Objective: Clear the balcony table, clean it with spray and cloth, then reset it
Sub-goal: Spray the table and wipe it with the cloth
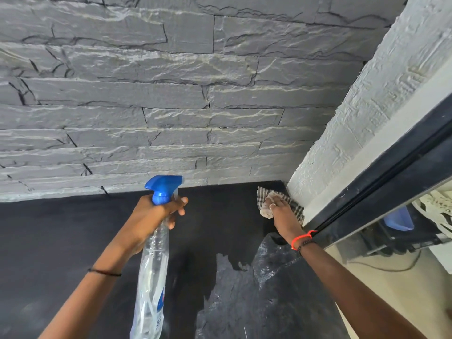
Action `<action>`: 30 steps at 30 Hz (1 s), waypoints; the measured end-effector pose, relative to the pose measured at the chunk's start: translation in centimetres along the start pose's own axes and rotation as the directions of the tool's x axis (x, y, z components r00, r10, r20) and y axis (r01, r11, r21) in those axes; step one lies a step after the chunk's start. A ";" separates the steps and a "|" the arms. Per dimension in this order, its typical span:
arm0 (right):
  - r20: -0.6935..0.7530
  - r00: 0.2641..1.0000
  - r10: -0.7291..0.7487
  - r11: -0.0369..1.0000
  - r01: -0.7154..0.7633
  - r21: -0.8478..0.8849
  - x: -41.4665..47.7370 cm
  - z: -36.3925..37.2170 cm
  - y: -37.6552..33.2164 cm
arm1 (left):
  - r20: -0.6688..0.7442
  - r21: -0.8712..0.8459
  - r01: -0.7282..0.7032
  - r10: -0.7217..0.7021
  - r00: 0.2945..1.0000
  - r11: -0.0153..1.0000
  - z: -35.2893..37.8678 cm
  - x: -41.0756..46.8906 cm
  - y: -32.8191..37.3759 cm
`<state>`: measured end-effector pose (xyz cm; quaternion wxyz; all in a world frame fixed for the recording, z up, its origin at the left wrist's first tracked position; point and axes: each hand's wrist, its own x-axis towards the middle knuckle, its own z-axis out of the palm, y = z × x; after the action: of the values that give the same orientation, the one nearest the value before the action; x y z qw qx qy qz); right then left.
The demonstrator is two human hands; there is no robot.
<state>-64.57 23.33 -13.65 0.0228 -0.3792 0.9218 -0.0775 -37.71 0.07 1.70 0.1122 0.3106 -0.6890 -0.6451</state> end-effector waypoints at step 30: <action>0.233 0.971 -0.048 0.999 0.048 0.007 -2.3 -2.5 -0.3 | -0.005 0.052 0.384 -0.384 0.923 0.922 10.3 -11.4 -8.4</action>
<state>-63.02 25.05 -11.16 0.1291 -0.4078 0.9033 -0.0334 -32.16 15.19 -4.99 -0.0262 0.4407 -0.6315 -0.6374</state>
